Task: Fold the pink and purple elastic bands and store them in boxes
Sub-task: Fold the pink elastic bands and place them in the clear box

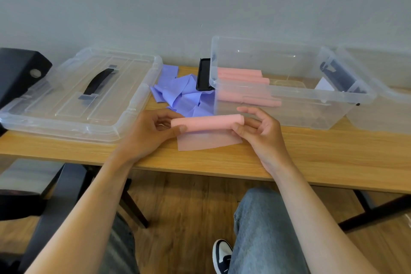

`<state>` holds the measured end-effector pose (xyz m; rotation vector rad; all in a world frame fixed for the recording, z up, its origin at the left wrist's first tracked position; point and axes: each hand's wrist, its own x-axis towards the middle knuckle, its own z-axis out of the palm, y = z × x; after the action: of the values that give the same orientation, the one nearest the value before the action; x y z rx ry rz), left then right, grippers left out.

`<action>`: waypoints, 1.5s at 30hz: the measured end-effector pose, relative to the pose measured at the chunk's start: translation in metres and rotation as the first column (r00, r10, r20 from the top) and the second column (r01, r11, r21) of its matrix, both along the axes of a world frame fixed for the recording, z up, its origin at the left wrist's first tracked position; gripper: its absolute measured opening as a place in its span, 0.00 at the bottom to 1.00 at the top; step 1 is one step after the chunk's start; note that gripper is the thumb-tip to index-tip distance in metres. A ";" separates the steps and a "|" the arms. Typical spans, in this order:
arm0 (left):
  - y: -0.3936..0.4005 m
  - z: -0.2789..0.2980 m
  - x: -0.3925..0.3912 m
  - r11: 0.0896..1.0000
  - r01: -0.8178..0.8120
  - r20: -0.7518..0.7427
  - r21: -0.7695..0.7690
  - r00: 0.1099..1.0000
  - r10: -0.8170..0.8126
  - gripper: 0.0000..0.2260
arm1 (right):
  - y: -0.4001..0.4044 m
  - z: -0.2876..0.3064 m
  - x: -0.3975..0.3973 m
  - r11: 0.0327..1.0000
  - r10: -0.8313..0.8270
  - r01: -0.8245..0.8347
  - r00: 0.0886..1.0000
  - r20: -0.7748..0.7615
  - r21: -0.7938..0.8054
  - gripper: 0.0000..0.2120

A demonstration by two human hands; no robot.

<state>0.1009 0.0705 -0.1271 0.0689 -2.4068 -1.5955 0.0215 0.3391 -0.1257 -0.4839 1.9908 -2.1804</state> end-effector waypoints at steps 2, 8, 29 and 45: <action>-0.001 0.000 0.001 1.000 0.003 -0.021 -0.004 1.000 -0.003 0.11 | -0.001 0.001 0.001 1.000 0.014 -0.014 1.000 0.016 0.019 0.19; -0.002 -0.003 0.000 0.991 0.019 0.008 -0.134 1.000 -0.018 0.10 | 0.001 0.000 -0.001 1.000 -0.004 0.005 1.000 -0.030 0.025 0.15; 0.003 0.011 0.010 0.999 0.015 0.045 -0.051 0.999 -0.013 0.11 | 0.009 0.016 -0.004 0.976 0.083 -0.042 0.979 -0.186 0.214 0.19; 0.009 0.039 0.025 0.929 0.081 0.062 -0.360 0.996 -0.063 0.08 | 0.017 0.049 0.007 0.733 0.250 0.174 0.830 -0.499 0.657 0.11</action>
<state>0.1257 0.0790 -0.0878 -0.0497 -2.7291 -1.1604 0.0290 0.3561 -0.0762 -1.1089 2.8288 -1.1456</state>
